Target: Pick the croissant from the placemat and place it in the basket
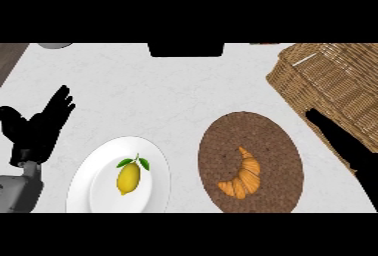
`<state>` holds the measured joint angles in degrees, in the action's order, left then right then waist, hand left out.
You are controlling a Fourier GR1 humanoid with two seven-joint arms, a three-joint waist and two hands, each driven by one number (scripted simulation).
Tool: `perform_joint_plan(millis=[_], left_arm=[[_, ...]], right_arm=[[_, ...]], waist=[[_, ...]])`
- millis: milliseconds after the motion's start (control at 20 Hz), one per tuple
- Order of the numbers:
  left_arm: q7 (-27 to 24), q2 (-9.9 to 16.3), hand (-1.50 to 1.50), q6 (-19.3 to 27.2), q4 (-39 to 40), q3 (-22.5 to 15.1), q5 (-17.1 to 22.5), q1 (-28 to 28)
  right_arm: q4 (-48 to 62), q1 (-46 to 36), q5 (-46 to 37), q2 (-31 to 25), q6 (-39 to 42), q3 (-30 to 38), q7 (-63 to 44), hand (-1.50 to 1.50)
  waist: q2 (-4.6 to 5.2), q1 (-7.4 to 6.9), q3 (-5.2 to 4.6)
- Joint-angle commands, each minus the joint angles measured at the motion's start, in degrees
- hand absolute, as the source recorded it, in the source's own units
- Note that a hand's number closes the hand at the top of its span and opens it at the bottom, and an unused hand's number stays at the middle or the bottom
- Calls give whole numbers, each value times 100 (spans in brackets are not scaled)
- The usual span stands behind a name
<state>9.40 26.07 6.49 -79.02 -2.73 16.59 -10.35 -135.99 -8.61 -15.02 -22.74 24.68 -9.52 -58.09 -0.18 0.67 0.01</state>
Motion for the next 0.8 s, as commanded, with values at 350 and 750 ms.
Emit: perform_joint_plan(millis=[350,750], left_arm=[[162,-103,0,-126,30,172,-222,-112],[240,-398,0,-159,-146,189,-426,-3]], right_arm=[[1713,1244,-2491,900,-1895,-1019,2340,-150],[3182,612,-2929,1607,-2239,-1288,2300,-150]], waist=[[22,-61,4],[24,-115,-1]])
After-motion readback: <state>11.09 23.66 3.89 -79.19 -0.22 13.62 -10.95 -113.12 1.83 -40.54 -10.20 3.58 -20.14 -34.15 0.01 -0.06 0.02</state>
